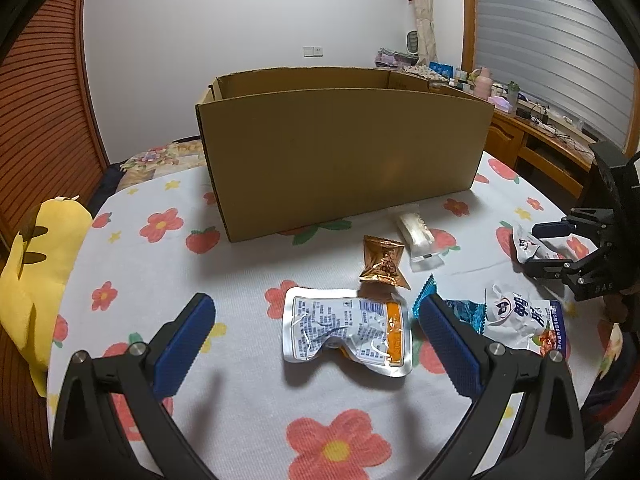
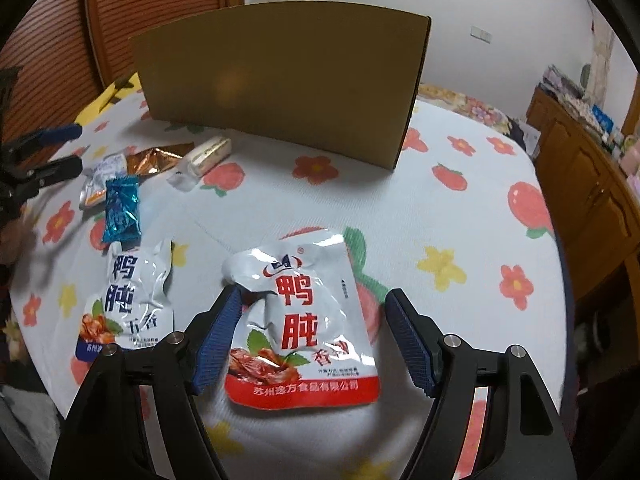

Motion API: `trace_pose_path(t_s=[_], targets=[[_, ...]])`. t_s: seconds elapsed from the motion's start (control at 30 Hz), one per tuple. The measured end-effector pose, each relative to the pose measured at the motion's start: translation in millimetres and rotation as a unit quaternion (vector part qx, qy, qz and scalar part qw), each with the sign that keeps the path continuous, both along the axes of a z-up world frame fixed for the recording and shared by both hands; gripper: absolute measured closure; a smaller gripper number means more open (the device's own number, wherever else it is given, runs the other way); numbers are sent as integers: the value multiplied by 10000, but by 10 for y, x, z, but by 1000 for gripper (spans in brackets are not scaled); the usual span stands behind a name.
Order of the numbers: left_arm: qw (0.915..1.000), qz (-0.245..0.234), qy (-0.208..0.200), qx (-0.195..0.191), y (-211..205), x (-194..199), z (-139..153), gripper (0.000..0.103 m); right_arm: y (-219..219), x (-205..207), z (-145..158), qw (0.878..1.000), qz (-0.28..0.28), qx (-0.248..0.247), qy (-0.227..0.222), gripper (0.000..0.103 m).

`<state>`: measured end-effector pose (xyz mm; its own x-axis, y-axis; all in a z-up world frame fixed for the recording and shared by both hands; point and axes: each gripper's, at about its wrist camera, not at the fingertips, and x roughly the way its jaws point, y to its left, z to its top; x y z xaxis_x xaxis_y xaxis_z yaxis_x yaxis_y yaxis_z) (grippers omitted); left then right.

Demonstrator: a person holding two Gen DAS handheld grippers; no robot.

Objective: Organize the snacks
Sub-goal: 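Lower the right tool onto the red-print duck pouch while the left tool reaches the silver pouch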

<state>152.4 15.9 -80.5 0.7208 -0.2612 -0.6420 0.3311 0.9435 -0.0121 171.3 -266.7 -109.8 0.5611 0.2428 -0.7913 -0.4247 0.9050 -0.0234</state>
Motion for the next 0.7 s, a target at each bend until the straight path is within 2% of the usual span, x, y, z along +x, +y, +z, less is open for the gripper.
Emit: trace_pose_path(t_s=[0.13, 0.2, 0.27, 0.43, 0.7], targets=[[10000, 11, 41, 69, -22, 8, -7, 1, -11, 17, -5, 10000, -8, 66, 6, 27], [9999, -9, 142, 82, -34, 11, -28, 1, -14, 19, -7, 10000, -27, 70, -17, 29], [9998, -10, 202, 57, -40, 8, -39, 1, -9, 8, -5, 10000, -30, 71, -59, 35], [9994, -43, 320, 112, -63, 42, -63, 1, -17, -10, -9, 9999, -74, 101, -100, 36], [9967, -37, 810, 103, -107, 219, -185, 2, -12, -11, -11, 9999, -75, 100, -104, 36]])
